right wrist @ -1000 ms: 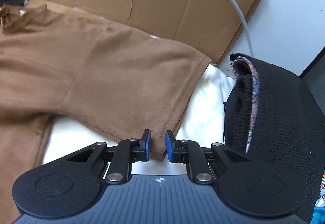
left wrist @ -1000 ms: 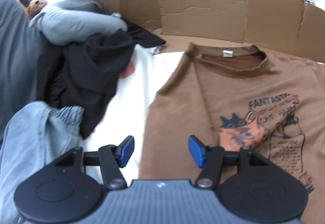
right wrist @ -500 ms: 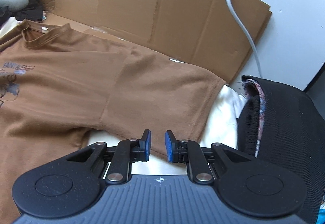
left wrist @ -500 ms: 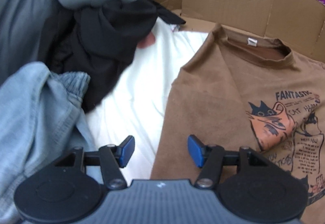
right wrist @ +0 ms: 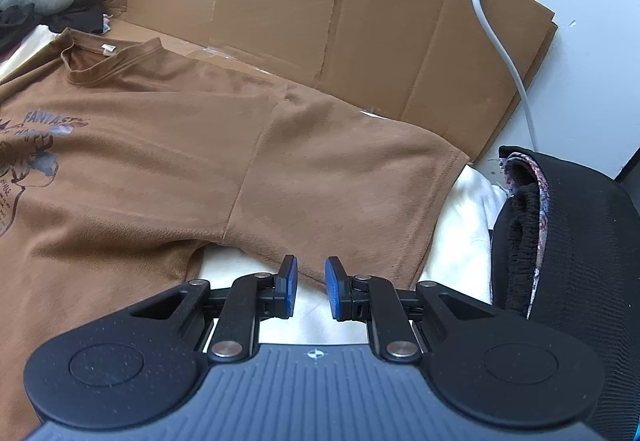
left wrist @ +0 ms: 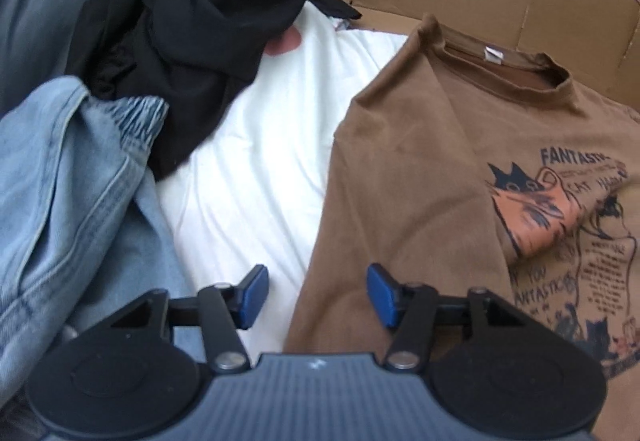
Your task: Fold clothes
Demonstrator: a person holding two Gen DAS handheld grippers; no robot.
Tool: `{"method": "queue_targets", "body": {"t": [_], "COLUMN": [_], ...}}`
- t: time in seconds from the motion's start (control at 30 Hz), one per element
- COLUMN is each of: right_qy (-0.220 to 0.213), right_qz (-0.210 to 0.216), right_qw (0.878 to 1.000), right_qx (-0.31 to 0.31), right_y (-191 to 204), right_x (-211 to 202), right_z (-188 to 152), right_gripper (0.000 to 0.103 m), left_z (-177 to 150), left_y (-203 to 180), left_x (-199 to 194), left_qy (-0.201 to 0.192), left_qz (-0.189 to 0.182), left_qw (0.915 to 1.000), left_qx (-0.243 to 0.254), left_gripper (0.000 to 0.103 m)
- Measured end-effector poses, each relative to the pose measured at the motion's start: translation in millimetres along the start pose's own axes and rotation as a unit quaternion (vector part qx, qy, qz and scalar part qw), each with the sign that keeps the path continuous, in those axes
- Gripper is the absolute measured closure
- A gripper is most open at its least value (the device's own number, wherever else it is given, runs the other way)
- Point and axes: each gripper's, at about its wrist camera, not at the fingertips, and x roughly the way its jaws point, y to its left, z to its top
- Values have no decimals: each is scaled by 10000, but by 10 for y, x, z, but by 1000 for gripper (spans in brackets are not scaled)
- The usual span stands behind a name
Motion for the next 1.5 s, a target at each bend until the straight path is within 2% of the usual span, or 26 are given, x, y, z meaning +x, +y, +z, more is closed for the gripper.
{"method": "queue_targets", "body": {"t": [0.1, 0.13, 0.2, 0.53, 0.7, 1.0, 1.5], "right_qy": [24, 19, 2, -336, -475, -450, -415], "right_qz": [51, 65, 92, 218, 274, 371, 457], "right_qw": [10000, 10000, 9999, 9992, 9983, 9977, 9971], "right_qx": [-23, -39, -70, -84, -218, -348, -446], "right_y": [26, 38, 64, 137, 229, 329, 391], "right_x": [7, 2, -10, -217, -295, -301, -286], "right_z": [-16, -18, -19, 180, 276, 303, 274], "right_gripper": [82, 82, 82, 82, 82, 82, 82], "left_z": [-45, -47, -34, 404, 803, 1352, 1913], "left_y": [74, 69, 28, -7, 95, 239, 452], "left_x": [6, 14, 34, -474, -722, -951, -463], "left_qy": [45, 78, 248, -149, -382, -562, -182], "left_qz": [-201, -204, -212, 95, 397, 955, 1563], "left_qw": [9997, 9997, 9995, 9969, 9904, 9750, 9636], "left_qx": [-138, -117, 14, 762, 1267, 1927, 2161], "left_gripper": [60, 78, 100, 101, 102, 102, 101]}}
